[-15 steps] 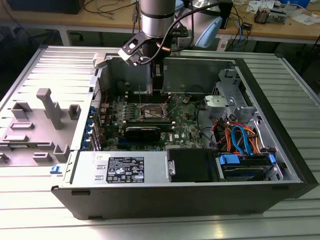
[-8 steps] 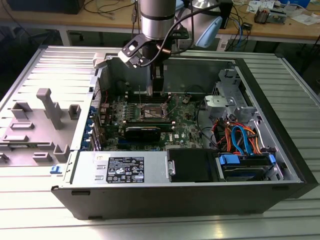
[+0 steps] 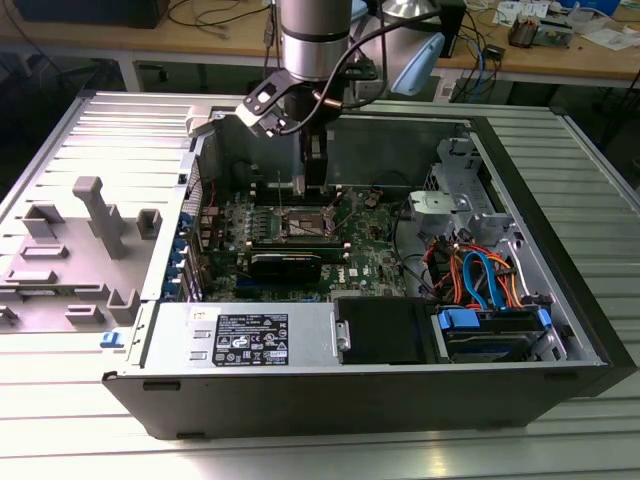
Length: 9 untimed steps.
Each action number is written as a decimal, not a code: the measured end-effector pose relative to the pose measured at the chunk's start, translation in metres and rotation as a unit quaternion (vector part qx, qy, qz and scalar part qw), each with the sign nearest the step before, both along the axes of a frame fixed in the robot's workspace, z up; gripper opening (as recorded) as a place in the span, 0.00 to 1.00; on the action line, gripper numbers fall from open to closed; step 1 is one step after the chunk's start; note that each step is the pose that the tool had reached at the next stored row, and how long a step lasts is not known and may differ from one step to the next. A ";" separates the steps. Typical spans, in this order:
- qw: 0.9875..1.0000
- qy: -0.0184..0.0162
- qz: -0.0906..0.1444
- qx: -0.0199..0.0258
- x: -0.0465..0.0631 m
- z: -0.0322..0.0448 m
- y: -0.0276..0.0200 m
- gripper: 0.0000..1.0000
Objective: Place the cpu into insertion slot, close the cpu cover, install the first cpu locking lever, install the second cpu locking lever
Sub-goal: 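Place the cpu into insertion slot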
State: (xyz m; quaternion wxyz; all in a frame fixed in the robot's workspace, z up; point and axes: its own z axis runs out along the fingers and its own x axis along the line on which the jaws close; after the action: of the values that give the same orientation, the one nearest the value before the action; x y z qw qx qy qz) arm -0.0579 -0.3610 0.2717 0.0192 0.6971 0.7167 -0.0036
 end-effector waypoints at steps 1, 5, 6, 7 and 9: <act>1.000 0.001 0.000 -0.001 0.000 -0.0002 -0.0006 0.55; 1.000 0.003 0.000 -0.003 0.000 -0.0007 -0.0027 0.55; 1.000 0.004 0.000 -0.003 0.000 -0.0010 -0.0028 0.55; 1.000 0.004 0.000 -0.003 0.000 -0.0013 -0.0031 0.55; 1.000 0.005 0.000 -0.003 0.000 -0.0020 -0.0037 0.55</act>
State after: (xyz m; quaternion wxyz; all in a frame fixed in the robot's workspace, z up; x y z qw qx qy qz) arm -0.0579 -0.3647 0.2696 0.0184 0.6973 0.7165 -0.0093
